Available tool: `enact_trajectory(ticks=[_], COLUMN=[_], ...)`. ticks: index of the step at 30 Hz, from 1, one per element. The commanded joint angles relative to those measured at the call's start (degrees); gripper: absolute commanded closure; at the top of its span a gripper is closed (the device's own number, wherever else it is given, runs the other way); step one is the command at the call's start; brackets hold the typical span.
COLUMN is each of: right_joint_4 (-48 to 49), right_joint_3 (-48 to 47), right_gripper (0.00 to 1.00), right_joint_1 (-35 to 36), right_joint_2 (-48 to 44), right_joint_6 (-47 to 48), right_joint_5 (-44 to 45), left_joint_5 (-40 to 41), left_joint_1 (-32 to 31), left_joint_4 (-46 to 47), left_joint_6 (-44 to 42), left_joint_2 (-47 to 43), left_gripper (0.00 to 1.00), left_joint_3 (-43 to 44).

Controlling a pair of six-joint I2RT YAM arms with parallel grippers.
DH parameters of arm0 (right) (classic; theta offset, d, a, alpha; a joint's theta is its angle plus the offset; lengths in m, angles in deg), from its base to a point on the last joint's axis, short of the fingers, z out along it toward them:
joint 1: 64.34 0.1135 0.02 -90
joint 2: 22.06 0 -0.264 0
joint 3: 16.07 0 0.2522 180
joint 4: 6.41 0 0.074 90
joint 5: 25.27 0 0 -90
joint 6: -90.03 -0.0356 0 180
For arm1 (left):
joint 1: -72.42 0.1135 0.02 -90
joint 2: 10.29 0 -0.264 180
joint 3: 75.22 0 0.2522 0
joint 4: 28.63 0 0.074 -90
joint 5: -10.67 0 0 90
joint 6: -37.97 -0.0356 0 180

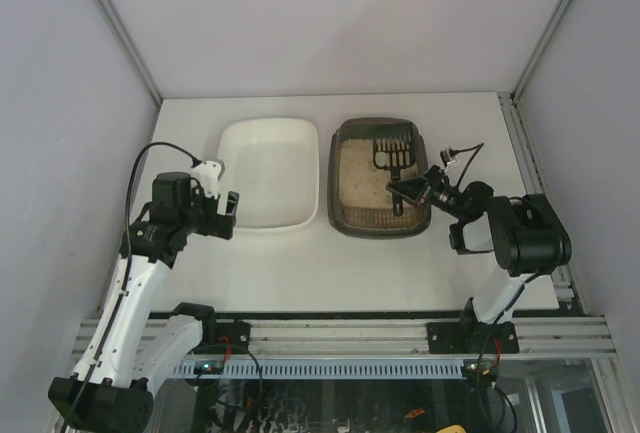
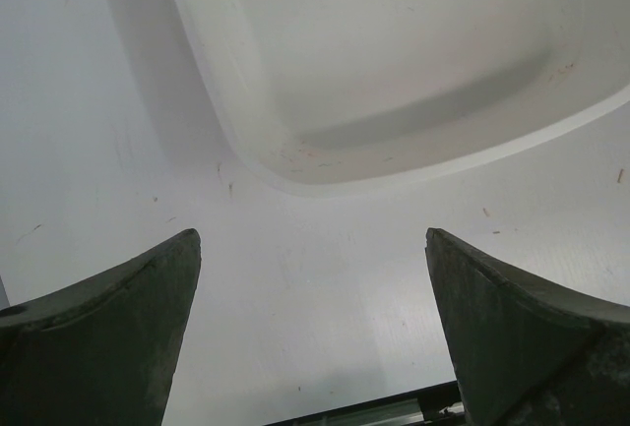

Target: Clean the litter box

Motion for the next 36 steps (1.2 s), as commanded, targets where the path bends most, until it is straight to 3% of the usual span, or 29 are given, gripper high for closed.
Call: enact_trajectory(ticks=[1, 6, 12, 14, 18, 22, 26, 33, 36], right_joint_4=[3.8, 3.7, 3.6, 3.6, 3.5, 2.3, 3.2, 2.4, -2.0], right_joint_3=[-1.9, -6.1, -5.7, -7.0, -4.2, -6.0, -3.1, -2.7, -3.8], right_gripper=[1.00, 1.00, 1.00, 1.00, 1.00, 1.00, 1.00, 1.00, 1.00], right_joint_1=[-4.7, 0.9, 0.3, 2.6, -1.0, 2.9, -0.8, 0.7, 2.6], right_joint_2=[5.7, 6.4, 2.9, 2.2, 0.8, 0.8, 0.9, 0.0, -1.6], right_joint_6=[-11.8, -18.8, -23.2, -24.1, -24.4, -23.7, -24.5, -24.4, -21.8], right_joint_5=[0.8, -4.2, -3.1, -4.6, -2.6, -5.2, -2.7, -1.8, -3.2], left_joint_5=[-1.1, -0.7, -0.7, -0.7, -0.6, -0.8, -5.0, -18.0, -19.4], left_joint_1=[0.4, 0.4, 0.4, 0.5, 0.5, 0.5, 2.3, 12.1, 13.3], left_joint_4=[1.3, 1.3, 1.4, 1.3, 1.3, 1.2, -0.5, -6.9, -7.3], left_joint_6=[-0.9, -0.8, -0.8, -0.8, -0.7, -1.1, -2.5, -7.6, -8.2], left_joint_2=[-0.8, -0.7, -0.5, -0.4, -0.5, -0.3, 0.3, 3.5, 3.4], left_gripper=[0.00, 0.00, 0.00, 0.00, 0.00, 0.00, 0.00, 0.00, 0.00], left_joint_3=[-1.2, -1.3, -1.4, -1.4, -1.5, -1.3, -0.1, 2.9, 2.6])
